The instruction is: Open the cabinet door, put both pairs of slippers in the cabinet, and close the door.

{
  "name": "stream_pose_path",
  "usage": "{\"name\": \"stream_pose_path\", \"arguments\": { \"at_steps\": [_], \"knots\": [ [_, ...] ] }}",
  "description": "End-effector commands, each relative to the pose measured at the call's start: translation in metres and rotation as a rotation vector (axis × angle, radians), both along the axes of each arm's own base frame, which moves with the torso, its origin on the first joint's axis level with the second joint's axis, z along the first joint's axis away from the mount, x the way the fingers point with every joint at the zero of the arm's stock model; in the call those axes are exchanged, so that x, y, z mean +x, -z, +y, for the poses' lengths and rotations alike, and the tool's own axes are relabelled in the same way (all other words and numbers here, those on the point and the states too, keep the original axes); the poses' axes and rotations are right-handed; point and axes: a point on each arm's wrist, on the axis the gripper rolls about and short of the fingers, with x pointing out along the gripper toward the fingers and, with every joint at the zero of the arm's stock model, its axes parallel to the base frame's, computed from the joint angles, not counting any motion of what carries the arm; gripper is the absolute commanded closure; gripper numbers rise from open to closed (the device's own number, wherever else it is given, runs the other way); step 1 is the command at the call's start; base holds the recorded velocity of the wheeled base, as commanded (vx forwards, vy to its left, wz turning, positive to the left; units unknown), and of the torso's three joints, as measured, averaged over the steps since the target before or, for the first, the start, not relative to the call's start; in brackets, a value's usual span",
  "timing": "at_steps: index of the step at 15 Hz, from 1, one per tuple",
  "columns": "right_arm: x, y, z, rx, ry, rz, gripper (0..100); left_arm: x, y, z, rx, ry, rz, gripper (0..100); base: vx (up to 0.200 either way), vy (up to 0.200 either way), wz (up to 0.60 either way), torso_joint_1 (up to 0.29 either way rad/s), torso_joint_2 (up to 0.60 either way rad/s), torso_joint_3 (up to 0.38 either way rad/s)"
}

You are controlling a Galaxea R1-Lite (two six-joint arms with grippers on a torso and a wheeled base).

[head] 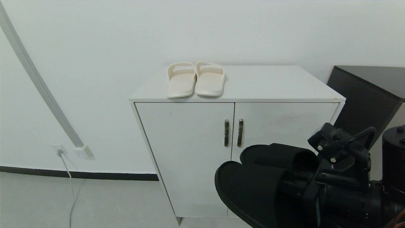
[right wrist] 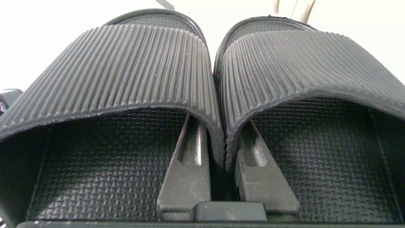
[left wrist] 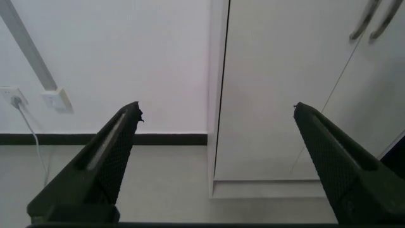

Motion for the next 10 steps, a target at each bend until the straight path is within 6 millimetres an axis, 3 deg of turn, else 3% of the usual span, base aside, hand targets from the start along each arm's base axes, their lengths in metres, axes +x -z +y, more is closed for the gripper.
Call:
{"name": "stream_pose_path", "arguments": {
  "at_steps": [1, 10],
  "knots": [
    [0.0003, 0.0006, 0.0005, -0.002, 0.0, 0.002, 100, 0.0001, 0.0, 0.0, 0.0, -0.001, 0.002, 0, 0.0, 0.0, 0.0, -0.154, 0.47, 0.32],
    [-0.001, 0.0029, -0.0011, -0.014, -0.003, -0.003, 100, 0.0001, 0.0, 0.0, 0.001, -0.001, 0.002, 0, 0.0, 0.0, 0.0, -0.103, 0.46, 0.355]
  ]
}}
